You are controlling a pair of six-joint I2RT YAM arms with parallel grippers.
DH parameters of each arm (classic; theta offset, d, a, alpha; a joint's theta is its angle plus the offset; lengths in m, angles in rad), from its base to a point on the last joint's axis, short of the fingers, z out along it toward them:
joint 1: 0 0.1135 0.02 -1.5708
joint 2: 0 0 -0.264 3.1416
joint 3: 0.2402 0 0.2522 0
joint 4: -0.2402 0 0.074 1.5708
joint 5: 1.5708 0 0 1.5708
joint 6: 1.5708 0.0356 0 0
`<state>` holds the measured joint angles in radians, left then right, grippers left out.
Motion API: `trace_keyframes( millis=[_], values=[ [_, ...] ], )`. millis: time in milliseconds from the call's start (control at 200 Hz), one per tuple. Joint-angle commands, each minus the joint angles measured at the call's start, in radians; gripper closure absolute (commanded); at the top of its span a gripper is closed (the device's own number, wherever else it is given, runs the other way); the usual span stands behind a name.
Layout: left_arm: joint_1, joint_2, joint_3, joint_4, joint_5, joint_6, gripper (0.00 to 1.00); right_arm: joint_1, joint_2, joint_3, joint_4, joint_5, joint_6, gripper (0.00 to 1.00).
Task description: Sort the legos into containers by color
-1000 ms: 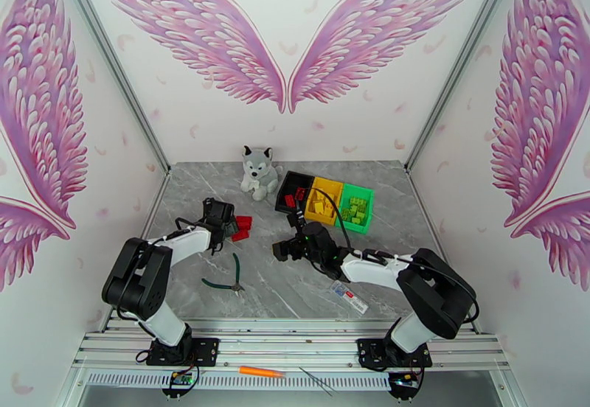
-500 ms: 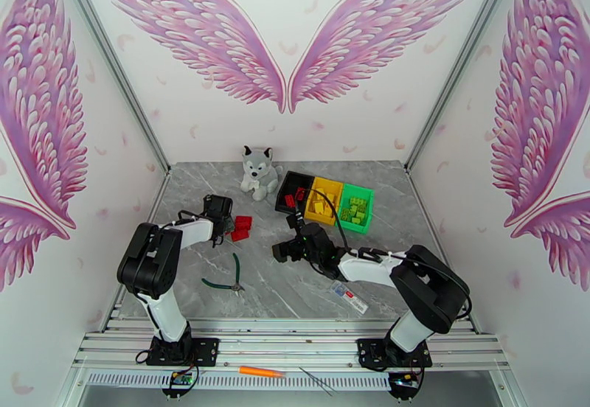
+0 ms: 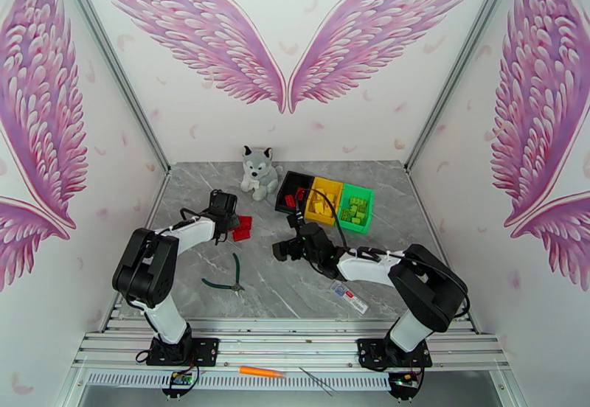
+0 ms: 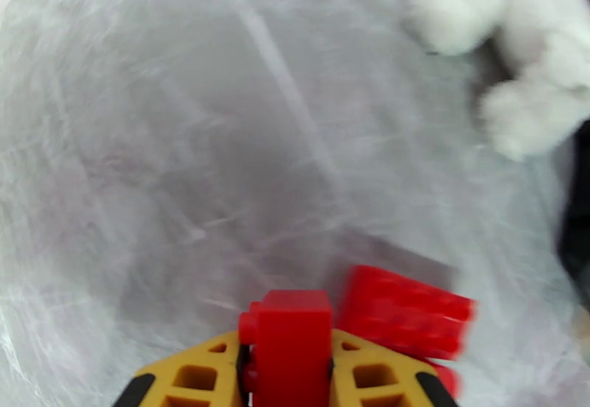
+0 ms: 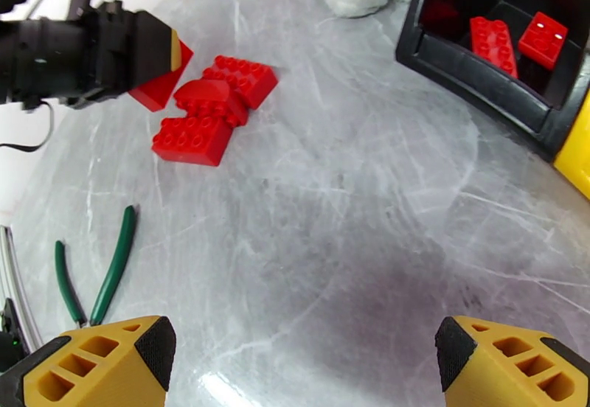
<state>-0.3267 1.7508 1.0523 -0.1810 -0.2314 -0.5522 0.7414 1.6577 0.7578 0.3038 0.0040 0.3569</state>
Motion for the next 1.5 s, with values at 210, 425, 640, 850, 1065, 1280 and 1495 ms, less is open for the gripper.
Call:
trace_keyframes(
  millis=[210,425,640,850,1065,1280,1495],
  values=[
    [-0.151,0.137,0.366,0.035,0.131,0.131,0.82,-0.065,0.001,-0.026,-0.002,0.118,0.087,0.00],
    [-0.199,0.367,0.651,0.014,0.174,0.159,0.79,-0.113,-0.025,-0.064,-0.006,0.146,0.094,0.00],
    [-0.218,0.552,0.888,-0.031,0.209,0.144,0.66,-0.142,-0.051,-0.096,0.000,0.137,0.091,0.01],
    [-0.249,0.512,0.864,-0.018,0.141,0.173,0.23,-0.144,-0.037,-0.101,0.019,0.098,0.085,0.01],
    [-0.309,0.306,0.642,0.007,-0.043,0.245,0.19,-0.144,-0.021,-0.099,0.056,0.019,0.080,0.01],
    [-0.332,0.038,0.313,0.017,-0.240,0.219,0.10,-0.136,-0.026,-0.105,0.087,-0.046,0.093,0.01],
    [-0.328,-0.203,0.022,-0.089,-0.405,0.094,0.01,-0.109,-0.020,-0.087,0.089,-0.079,0.111,0.01]
  ],
)
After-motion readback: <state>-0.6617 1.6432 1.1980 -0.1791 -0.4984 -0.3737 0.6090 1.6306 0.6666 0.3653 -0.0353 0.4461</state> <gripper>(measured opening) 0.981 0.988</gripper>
